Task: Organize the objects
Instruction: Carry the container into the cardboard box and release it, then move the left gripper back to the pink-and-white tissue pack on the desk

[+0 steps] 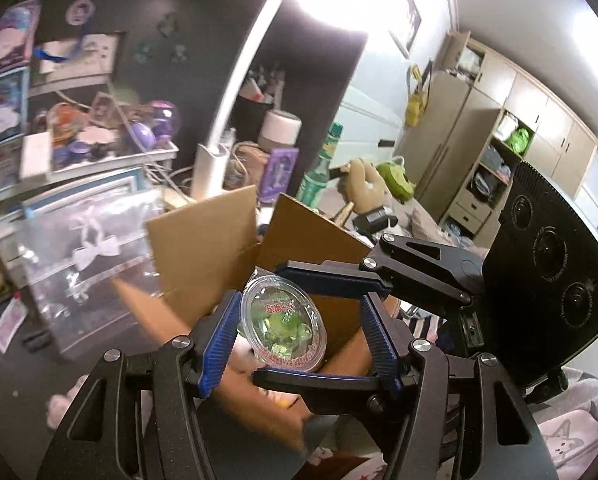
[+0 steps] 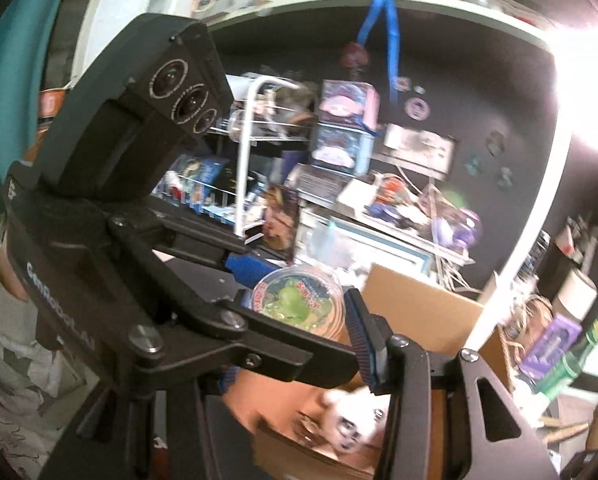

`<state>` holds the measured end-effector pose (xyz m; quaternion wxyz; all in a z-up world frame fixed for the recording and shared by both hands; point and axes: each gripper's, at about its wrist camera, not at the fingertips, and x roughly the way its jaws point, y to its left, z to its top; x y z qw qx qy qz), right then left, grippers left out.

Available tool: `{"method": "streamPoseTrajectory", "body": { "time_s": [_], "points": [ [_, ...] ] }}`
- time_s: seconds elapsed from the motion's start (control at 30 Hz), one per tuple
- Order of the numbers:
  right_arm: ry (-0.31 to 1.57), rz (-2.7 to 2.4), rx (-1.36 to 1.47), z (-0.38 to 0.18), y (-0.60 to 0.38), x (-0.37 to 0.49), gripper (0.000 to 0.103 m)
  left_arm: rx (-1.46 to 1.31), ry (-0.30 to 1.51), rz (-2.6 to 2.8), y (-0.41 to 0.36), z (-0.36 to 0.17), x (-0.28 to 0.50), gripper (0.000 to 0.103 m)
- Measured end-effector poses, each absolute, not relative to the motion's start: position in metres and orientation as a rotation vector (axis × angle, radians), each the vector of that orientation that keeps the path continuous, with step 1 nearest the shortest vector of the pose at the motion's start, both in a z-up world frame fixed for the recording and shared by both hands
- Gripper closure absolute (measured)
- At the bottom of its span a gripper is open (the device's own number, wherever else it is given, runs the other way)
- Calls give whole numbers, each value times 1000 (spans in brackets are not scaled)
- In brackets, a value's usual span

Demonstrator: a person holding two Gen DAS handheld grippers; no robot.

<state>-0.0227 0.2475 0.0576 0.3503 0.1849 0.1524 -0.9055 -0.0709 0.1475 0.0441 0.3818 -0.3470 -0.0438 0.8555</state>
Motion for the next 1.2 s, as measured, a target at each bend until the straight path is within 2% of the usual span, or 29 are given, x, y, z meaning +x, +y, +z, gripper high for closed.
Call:
{"method": "streamPoseTrajectory", "body": {
  "time_s": [0.5,0.67,0.73,1.2],
  "points": [
    [267,-2351,705,39,301,-69,59,-1035,-108,2079,192,24,-111,45],
    [281,-2344,730,40,300,-71,55,-1047,-60,2113,195,25,-110,30],
    [302,-2367,720,40,299,-71,46,-1048,-52,2121,194,25,-108,30],
    [282,-2399,706,44,300,-66,45,-967,-89,2150,176,39,-95,27]
  ]
}}
